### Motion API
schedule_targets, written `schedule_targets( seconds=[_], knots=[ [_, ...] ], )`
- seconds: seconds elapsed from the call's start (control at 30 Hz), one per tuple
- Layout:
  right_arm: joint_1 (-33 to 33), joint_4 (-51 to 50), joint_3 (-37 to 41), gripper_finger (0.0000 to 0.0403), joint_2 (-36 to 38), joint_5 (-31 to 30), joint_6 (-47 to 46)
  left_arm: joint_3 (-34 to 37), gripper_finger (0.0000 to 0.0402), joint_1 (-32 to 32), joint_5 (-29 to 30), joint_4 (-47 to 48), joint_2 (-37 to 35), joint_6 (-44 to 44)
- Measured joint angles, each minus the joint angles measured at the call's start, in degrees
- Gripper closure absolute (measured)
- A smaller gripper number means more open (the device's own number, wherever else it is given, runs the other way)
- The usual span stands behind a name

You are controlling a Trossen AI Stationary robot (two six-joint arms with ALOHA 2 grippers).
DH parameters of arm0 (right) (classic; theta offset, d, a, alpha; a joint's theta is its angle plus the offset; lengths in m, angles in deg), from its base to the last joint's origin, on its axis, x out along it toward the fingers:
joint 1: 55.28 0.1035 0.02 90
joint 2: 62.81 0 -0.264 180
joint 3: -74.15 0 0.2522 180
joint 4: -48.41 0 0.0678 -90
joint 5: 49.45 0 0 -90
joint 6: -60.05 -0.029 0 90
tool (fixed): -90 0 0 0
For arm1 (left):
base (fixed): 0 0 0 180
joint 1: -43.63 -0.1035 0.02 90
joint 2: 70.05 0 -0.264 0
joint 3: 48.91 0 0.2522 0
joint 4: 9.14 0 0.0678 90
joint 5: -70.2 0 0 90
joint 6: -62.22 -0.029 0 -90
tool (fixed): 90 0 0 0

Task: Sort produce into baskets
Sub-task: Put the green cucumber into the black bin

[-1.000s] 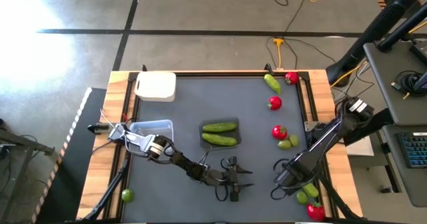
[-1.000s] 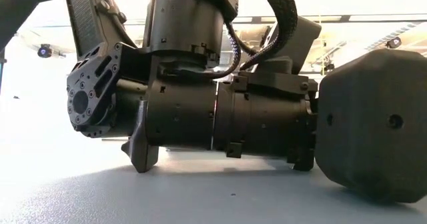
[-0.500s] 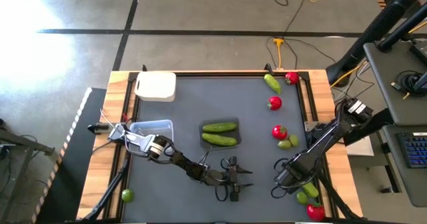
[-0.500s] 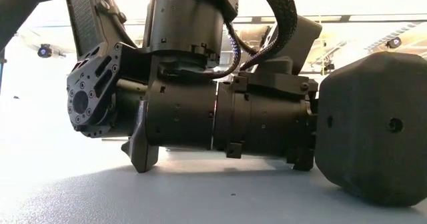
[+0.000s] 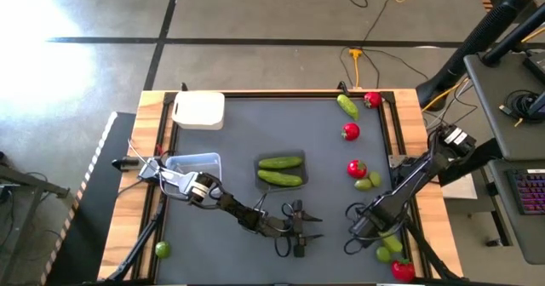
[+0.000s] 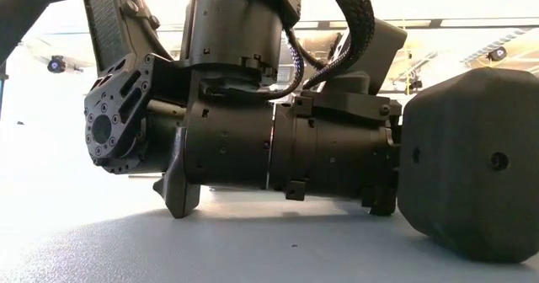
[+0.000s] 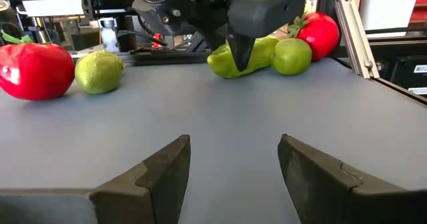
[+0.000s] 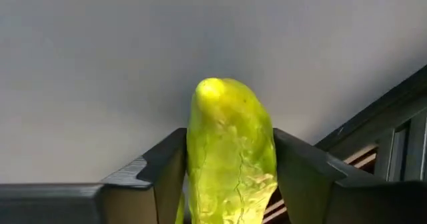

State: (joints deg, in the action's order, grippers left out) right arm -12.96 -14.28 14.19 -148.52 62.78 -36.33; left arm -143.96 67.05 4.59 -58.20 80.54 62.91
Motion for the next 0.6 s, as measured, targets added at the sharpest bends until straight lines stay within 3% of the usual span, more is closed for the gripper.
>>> schedule_targets(
  seconds=[0.27,0.47,0.6],
  knots=[
    [-7.0,-3.7,-7.9,0.0242,0.3,-3.1,10.0,-0.1,0.0192,0.0,0.0,0.0,0.0,-0.1],
    [-14.3,-14.8,-20.2,0.0240,0.2,-22.8,26.1,-0.2,0.0192,0.0,0.0,0.0,0.0,-0.1],
    [-19.0,-14.4,-27.9,0.0241,0.2,-37.9,36.5,-0.3,0.0192,0.0,0.0,0.0,0.0,-0.1]
  ],
)
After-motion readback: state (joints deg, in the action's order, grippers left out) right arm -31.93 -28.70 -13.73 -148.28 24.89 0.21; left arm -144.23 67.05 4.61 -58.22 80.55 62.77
